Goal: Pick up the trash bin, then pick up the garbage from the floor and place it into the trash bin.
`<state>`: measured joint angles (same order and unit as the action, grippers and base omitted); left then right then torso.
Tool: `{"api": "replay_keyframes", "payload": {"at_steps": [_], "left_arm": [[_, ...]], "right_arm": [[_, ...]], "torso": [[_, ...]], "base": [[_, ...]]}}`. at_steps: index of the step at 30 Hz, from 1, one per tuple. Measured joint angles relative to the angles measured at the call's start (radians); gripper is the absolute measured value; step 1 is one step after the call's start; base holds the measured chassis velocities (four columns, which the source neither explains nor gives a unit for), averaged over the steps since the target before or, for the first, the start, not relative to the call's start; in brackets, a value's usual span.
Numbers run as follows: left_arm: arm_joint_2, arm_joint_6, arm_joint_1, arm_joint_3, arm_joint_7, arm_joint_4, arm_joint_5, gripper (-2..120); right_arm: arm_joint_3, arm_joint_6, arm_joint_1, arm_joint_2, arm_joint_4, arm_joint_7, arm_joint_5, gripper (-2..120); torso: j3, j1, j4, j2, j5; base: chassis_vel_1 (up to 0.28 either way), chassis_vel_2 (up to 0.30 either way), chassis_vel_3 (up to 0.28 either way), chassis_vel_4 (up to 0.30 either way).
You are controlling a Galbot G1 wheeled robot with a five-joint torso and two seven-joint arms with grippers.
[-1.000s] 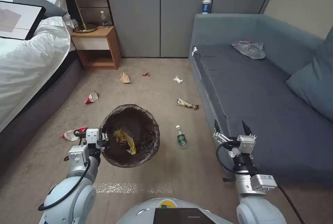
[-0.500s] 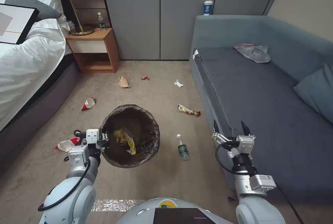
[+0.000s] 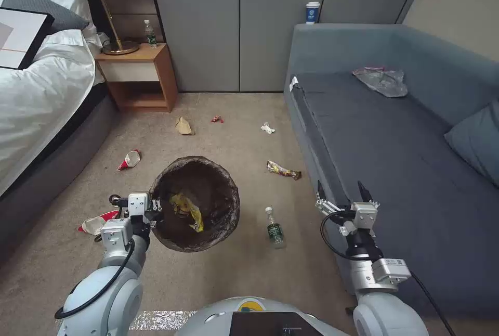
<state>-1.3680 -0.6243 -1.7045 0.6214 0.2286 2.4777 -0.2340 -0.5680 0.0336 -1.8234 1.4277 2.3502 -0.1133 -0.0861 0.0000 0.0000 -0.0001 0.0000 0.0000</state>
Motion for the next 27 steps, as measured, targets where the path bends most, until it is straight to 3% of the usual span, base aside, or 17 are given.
{"api": "replay_keyframes", "payload": {"at_steps": [6, 15, 27], "left_arm": [[0.0, 0.0, -0.003, 0.006, 0.0, 0.015, -0.001, 2], [0.009, -0.001, 0.0, 0.006, -0.002, 0.02, -0.006, 2], [0.021, -0.005, -0.011, 0.012, -0.003, 0.023, -0.009, 2]], "right_arm": [[0.011, -0.213, 0.088, -0.062, 0.029, 0.024, -0.075, 100], [0.057, -0.277, 0.121, -0.103, -0.007, 0.045, -0.107, 100], [0.22, -0.427, 0.286, -0.228, -0.1, -0.021, -0.263, 100]], "torso": [[0.0, 0.0, 0.0005, 0.0, 0.0001], [0.0, 0.0, -0.0001, 0.0, 0.0], [0.0, 0.0, 0.0001, 0.0, 0.0]], "base": [[0.0, 0.0, 0.0, 0.0], [0.0, 0.0, 0.0, 0.0], [0.0, 0.0, 0.0, 0.0]]}}
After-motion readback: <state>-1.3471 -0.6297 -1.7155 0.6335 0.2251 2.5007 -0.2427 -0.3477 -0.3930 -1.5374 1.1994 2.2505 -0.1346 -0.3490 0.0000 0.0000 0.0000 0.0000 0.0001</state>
